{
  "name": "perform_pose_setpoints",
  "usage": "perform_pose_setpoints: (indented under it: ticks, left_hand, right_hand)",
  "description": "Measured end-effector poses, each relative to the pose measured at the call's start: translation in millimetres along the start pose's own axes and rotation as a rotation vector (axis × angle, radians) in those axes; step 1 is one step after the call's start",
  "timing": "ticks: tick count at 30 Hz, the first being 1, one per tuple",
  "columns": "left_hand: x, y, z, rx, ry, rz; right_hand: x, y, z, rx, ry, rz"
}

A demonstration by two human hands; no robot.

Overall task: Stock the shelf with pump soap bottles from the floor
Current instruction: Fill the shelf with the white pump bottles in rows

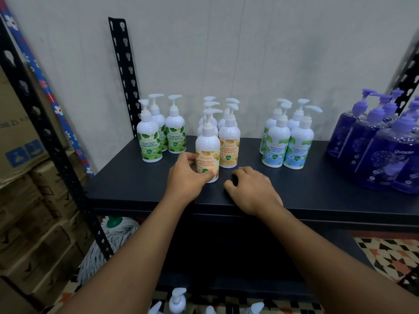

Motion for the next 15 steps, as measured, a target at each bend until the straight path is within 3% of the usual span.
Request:
perform_pose_setpoints:
  ticks: [15]
  left_hand:
    - [-7.9, 1.3, -5.8, -0.053, 0.032, 0.015]
  right_hand:
    - [-1.9, 0.4, 0.2, -0.017, 0.028, 0.006]
Point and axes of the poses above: each hand's wrist, its own x-axis away from the middle knuckle, its own z-axis out of the back of the hand, y = z × x, the point moved 5 cm from there along -x, towards the middle knuckle, and after that the axes turned 7 degrees about y, right-handed, at the moved point
